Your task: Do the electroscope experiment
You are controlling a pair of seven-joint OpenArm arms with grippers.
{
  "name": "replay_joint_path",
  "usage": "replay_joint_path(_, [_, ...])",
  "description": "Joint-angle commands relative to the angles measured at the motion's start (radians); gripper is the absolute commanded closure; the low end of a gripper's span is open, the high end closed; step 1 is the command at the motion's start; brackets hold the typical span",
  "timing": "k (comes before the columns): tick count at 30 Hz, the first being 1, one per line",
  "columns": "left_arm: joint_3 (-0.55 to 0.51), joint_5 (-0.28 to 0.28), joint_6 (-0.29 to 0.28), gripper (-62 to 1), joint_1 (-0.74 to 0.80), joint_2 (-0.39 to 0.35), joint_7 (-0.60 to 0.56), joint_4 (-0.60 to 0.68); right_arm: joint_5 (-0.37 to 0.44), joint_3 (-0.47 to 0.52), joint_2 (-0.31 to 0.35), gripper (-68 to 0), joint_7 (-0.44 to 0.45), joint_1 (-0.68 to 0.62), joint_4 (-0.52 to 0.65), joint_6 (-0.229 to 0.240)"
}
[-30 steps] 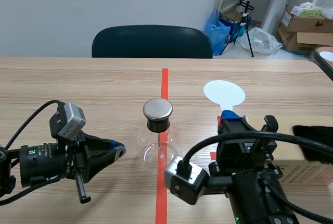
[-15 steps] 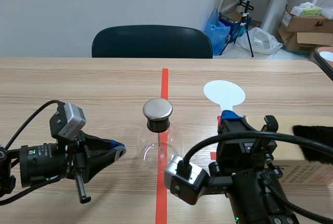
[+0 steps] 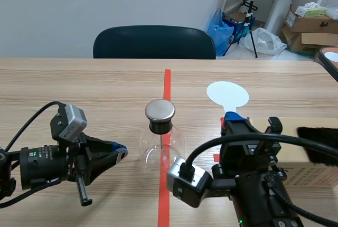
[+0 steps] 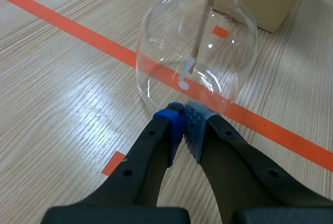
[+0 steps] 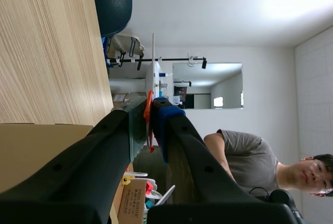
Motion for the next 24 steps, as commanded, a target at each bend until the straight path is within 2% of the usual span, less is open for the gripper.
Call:
replay_joint_path(1, [-0.005,-0.01,-0.003,-3.2,-0.006,-0.003,-0.014,0.006,-0.001,0.001,0.013,-1.1,-0.004,0.01,0.015,-0.014])
replay_joint_path(24, [-0.005,-0.01,-0.003,-3.2,-0.006,-0.003,-0.014,0.006,-0.001,0.001,0.013,-1.1,0.008,0.01,0.015,-0.013])
